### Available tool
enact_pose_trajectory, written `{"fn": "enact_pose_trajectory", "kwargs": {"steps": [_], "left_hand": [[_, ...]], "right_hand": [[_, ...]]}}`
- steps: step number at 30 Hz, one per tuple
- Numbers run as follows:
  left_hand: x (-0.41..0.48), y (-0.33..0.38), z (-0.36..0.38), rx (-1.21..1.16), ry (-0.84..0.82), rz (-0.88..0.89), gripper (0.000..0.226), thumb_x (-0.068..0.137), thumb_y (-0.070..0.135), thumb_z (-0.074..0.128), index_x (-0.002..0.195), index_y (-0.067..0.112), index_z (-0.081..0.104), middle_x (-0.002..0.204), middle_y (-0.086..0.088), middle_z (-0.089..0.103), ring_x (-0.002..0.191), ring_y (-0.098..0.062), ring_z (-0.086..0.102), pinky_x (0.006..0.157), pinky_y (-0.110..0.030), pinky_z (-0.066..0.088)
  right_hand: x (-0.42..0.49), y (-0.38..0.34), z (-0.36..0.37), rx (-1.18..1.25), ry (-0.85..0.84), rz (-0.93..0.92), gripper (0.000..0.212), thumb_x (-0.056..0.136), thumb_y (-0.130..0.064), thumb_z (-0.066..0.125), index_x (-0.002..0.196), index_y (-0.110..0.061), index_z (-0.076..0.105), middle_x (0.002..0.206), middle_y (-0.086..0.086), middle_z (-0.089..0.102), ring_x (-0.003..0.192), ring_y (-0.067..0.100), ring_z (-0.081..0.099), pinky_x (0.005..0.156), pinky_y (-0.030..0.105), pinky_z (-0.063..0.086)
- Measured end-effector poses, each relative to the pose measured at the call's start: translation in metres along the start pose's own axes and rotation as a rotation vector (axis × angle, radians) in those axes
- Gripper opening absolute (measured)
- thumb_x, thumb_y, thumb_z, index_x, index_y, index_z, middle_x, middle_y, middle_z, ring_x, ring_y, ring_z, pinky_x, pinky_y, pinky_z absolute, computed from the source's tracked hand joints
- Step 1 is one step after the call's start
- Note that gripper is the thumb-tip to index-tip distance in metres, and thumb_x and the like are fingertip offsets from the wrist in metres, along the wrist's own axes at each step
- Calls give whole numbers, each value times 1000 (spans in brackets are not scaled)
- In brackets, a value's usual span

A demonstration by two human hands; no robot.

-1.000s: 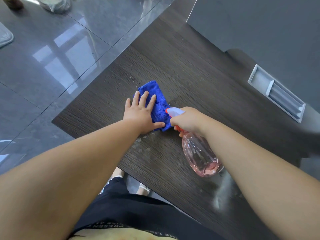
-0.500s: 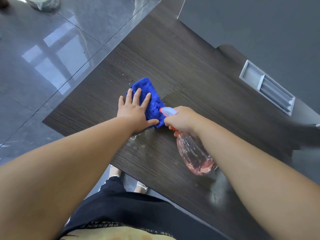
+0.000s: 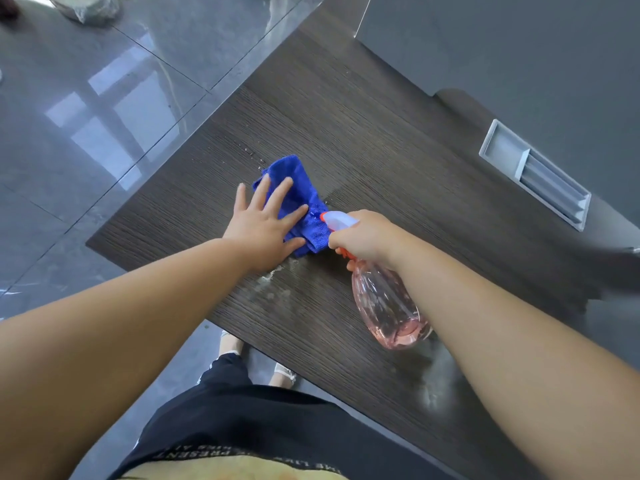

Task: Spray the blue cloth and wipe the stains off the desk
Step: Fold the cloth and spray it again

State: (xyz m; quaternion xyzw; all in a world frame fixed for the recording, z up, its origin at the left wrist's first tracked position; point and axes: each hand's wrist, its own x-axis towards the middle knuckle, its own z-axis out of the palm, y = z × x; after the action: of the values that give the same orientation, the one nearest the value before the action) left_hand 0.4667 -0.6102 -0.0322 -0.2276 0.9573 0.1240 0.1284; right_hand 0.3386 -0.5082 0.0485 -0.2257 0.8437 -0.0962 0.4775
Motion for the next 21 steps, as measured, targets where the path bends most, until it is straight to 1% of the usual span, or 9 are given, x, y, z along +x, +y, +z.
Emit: {"fn": "enact_pose_trajectory", "kwargs": {"steps": [2, 3, 4, 6, 8, 12, 16, 19, 21], "left_hand": [[-6, 4, 3, 79, 152, 111, 58, 90, 56, 36, 140, 27, 41, 150, -9, 29, 138, -35, 23, 115, -50, 6], [-10, 6, 3, 95, 200, 140, 58, 89, 56, 35, 138, 26, 45, 144, -9, 39, 133, -35, 32, 115, -49, 11], [-13, 7, 3, 93, 171, 143, 58, 89, 57, 33, 140, 30, 40, 144, -9, 40, 134, -35, 32, 115, -48, 11], [-20, 10, 8, 56, 62, 91, 59, 90, 60, 28, 145, 41, 15, 155, -5, 20, 141, -32, 13, 115, -48, 0], [-23, 9, 10, 54, -8, 54, 60, 90, 63, 25, 143, 49, 1, 158, -1, 3, 144, -30, 3, 114, -51, -4], [-24, 4, 13, 30, -87, 69, 62, 87, 67, 26, 140, 54, -3, 158, 0, -12, 145, -27, -5, 113, -55, -2], [-23, 1, 11, 31, -134, 78, 67, 84, 71, 30, 139, 55, -5, 156, -1, -18, 145, -26, -10, 113, -55, -1], [-21, 1, 10, 31, -169, 81, 71, 83, 72, 33, 140, 54, -6, 155, -3, -21, 144, -26, -11, 113, -55, 0], [-20, 1, 9, 26, -179, 77, 73, 82, 72, 35, 140, 55, -5, 155, -4, -22, 144, -26, -12, 114, -55, 1]], "right_hand": [[1, 1, -1, -7, 1, -2, 43, 74, -20, 53, 116, -11, 59, 76, 6, 59, 59, 23, 58, 77, 47, 56], [1, 1, -1, -8, -2, 0, 42, 75, -18, 53, 115, -10, 59, 75, 6, 59, 59, 23, 58, 78, 47, 56], [0, 0, -1, -8, -4, 3, 41, 76, -17, 53, 116, -9, 58, 75, 7, 60, 60, 23, 58, 79, 46, 55], [-1, -2, -2, -14, -9, 2, 40, 78, -16, 52, 117, -10, 57, 76, 7, 60, 60, 23, 58, 80, 44, 55], [0, -3, -3, -40, -25, -13, 39, 79, -17, 52, 118, -12, 57, 77, 8, 60, 61, 23, 59, 81, 44, 55], [-2, -7, -3, -85, -65, -37, 28, 80, -18, 54, 108, -15, 58, 81, 8, 59, 64, 25, 59, 80, 45, 55], [-1, -11, -2, -98, -66, -31, 9, 82, -19, 51, 90, -16, 56, 82, 10, 59, 59, 24, 58, 65, 34, 53], [3, -14, -3, -95, -67, -41, 32, 82, -18, 50, 111, -31, 56, 84, 10, 59, 62, 24, 59, 75, 38, 55], [5, -18, -5, -68, -43, -51, 41, 82, -17, 51, 120, -31, 55, 85, 10, 59, 65, 24, 60, 80, 42, 55]]}}
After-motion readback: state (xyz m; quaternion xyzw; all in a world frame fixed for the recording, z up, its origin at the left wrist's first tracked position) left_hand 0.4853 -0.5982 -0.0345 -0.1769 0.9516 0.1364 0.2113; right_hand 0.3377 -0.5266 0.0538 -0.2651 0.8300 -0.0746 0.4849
